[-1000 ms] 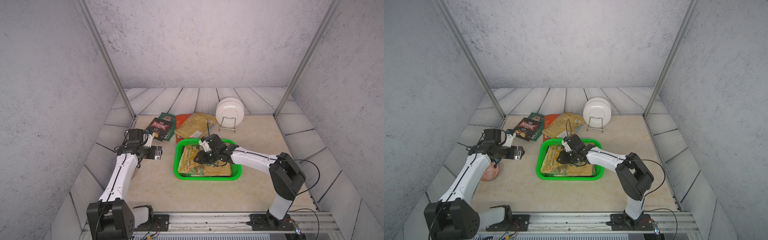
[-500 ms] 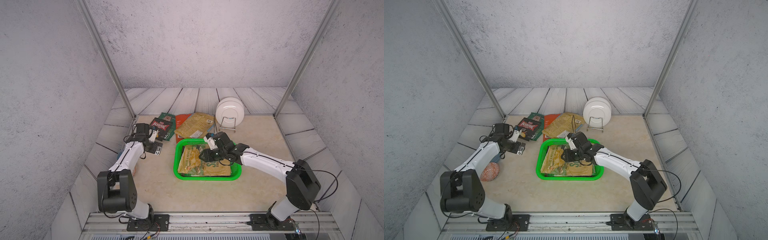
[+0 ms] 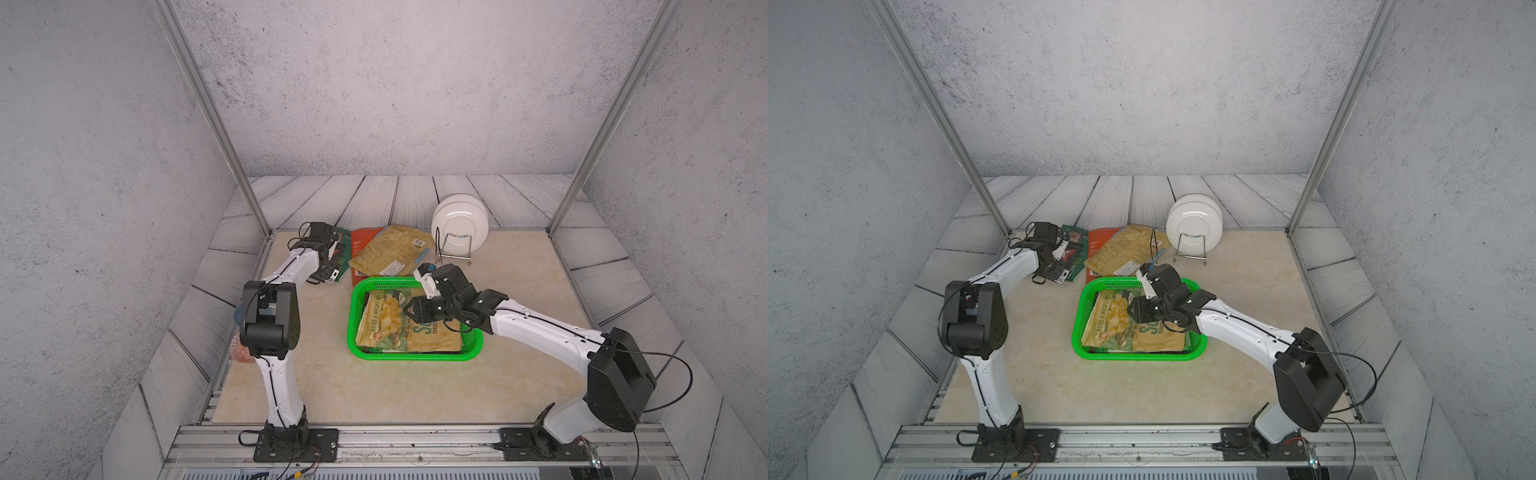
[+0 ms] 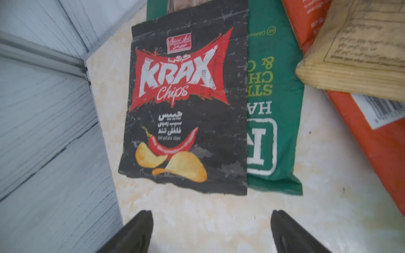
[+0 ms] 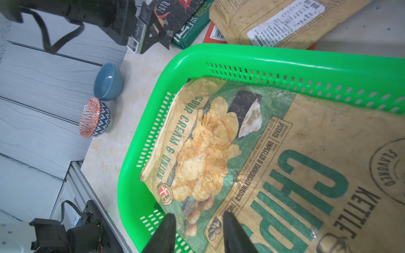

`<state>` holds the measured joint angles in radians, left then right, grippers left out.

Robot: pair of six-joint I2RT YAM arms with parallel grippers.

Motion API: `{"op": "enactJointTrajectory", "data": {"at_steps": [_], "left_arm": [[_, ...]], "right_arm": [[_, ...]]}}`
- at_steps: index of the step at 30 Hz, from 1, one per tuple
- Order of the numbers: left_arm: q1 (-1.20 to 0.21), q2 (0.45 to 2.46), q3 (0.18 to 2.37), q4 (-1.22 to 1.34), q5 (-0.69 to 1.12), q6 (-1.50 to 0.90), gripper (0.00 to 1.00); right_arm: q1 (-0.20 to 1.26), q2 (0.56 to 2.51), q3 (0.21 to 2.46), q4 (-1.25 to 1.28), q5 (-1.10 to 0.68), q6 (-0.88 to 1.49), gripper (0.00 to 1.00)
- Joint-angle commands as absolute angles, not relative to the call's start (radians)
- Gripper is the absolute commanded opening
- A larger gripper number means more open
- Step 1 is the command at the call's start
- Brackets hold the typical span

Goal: Put the potato chips into the basket
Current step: Place the potato chip in the basket, then pick up the potato chip from the center of the board.

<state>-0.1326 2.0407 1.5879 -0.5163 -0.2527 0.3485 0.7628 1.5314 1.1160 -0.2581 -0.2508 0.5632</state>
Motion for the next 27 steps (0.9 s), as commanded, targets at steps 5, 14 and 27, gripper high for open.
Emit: {"op": "enactJointTrajectory", "data": {"at_steps": [5,14,27], "left_arm": [[-0.153,2.184,1.716,-0.534,-0.408,0.407,0.89],[-0.152,2.25,1.723,-0.509,-0.471,0.455,0.82],[-0.127,2.25,1.715,-0.499,-0.462,0.471,0.45]], "right_arm": [[0.762,1.48,1.101,-0.269,-0.215,0.548,0.4],[0.762,1.474,1.097,-0.27,-0.211,0.552,0.4],[0.763,1.447,1.078,-0.242,-0.228,0.565,0.37]]}}
